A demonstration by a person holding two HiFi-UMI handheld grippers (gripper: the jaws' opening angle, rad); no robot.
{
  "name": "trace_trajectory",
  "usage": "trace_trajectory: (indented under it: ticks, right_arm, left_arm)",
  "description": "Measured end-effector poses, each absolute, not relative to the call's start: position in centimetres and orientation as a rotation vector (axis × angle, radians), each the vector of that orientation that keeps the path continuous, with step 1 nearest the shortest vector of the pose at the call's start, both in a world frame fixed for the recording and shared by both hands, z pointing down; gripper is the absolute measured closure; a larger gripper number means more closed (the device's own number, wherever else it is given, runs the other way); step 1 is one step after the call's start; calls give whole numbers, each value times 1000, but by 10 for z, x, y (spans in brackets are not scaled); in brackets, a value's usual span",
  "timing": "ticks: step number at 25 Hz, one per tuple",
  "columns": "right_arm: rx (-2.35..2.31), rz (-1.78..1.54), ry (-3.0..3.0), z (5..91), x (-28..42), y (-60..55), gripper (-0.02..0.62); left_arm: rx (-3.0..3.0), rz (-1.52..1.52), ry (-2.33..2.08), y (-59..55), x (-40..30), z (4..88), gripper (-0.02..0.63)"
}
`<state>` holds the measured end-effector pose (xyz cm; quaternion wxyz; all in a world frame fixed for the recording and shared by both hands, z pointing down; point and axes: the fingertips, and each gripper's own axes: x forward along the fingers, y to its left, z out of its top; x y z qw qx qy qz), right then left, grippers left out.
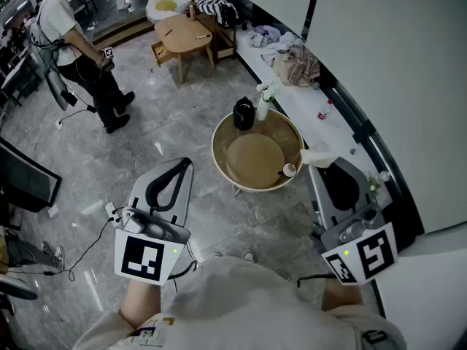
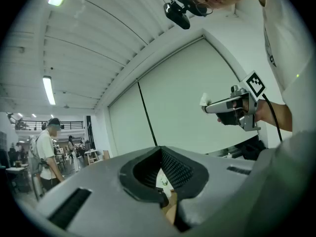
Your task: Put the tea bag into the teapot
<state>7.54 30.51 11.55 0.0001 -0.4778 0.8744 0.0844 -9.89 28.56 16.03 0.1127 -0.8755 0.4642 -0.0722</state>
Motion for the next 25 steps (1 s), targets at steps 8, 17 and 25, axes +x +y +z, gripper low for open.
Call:
trace_trajectory:
  ticks: [8, 17, 25]
  right_arm:
    - [-1500, 251, 2726, 117, 77, 305, 556]
    - [-1527, 199, 2737, 127, 90, 308, 556]
    - [-1521, 169, 2752, 138, 110, 311, 556]
  left_arm:
    - [-2567, -214, 1351, 288, -99, 163, 598]
    - [-2578, -230, 1339, 290, -88, 164, 598]
    - [-2573, -255, 1339, 294, -68, 168, 598]
